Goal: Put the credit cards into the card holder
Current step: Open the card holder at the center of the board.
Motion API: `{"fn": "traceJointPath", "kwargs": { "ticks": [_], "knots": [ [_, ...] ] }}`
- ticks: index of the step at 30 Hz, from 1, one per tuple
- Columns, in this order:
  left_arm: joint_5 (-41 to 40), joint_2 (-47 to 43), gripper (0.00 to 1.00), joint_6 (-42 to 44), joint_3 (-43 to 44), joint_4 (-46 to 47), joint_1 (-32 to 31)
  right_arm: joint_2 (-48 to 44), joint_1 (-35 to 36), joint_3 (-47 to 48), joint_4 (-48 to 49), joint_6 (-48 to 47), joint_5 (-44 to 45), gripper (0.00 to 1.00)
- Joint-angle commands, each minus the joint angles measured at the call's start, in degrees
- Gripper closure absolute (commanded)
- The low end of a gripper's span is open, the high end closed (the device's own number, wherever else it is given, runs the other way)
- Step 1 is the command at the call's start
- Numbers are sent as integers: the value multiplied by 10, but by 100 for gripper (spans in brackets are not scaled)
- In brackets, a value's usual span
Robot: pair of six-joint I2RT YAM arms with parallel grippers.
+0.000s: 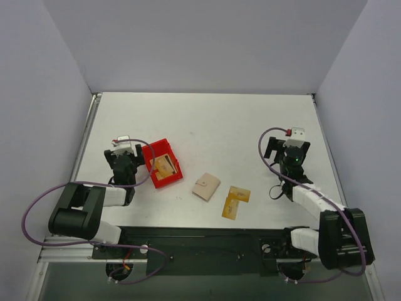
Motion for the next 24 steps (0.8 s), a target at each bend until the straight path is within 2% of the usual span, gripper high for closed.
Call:
{"fn": "traceJointPath", "kwargs": {
  "ticks": [1, 2, 6, 8, 10, 11, 13, 15, 19, 20, 22, 24],
  "knots": [
    [8, -3, 5, 4, 13, 6, 5, -76, 28, 36, -50, 24, -23, 0],
    [1, -7, 5, 7, 17, 1, 2, -88, 28, 44, -57, 46, -36, 0],
    [-51, -66, 5, -11, 77, -147, 2, -102, 36, 54, -45, 153, -27, 0],
    [-80, -110, 5, -18, 78, -167, -2, -94, 38, 89, -113, 229, 15, 0],
    [-104, -150, 5, -38, 74, -177, -1, -76, 39, 156, -239, 259, 35, 0],
    [-119, -163, 5, -45, 78, -190, -2, -65, 40, 201, -307, 255, 27, 0],
    [-136, -196, 5, -62, 97, -229, -2, -36, 46, 250, -374, 238, 16, 0],
    [-139, -230, 5, -77, 120, -279, -3, -20, 50, 274, -405, 239, 4, 0],
    [-133, -248, 5, -75, 154, -317, -9, -8, 40, 277, -417, 271, -64, 0],
    [-135, -249, 5, -85, 163, -331, -8, -5, 24, 273, -417, 282, -120, 0],
    [-142, -250, 5, -118, 179, -369, -9, 12, 0, 270, -415, 308, -178, 0],
    [-136, -244, 5, -142, 200, -409, -8, 37, -10, 271, -423, 327, -202, 0]
  ]
}}
